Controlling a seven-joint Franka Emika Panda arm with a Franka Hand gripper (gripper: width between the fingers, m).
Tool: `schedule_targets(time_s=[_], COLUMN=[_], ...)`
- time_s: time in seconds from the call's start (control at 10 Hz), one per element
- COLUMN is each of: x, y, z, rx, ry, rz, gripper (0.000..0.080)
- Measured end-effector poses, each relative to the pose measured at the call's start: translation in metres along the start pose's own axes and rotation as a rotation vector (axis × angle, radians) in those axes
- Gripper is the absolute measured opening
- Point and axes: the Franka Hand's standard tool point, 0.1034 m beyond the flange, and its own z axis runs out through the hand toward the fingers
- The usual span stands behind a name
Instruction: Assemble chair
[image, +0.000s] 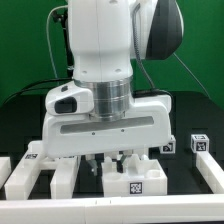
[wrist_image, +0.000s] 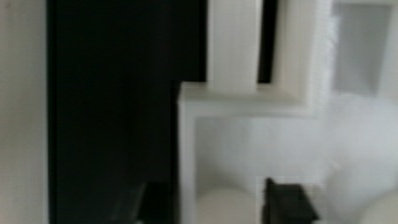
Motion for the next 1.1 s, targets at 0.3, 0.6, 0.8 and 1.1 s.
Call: schedule_targets(time_s=[0.3,0.6,0.8,1.1], x=[0.0,0.0,0.001,0.013], y=[0.0,0.0,-0.002,-0.025], z=[0.0,0.0,0.0,0.0], rx=[0.0,0.0,0.0,-0.002], ry=[0.0,0.0,0.0,0.011], rz=[0.0,0.0,0.006,0.01], gripper=[0.0029,0.0029,0.0029,0.0029])
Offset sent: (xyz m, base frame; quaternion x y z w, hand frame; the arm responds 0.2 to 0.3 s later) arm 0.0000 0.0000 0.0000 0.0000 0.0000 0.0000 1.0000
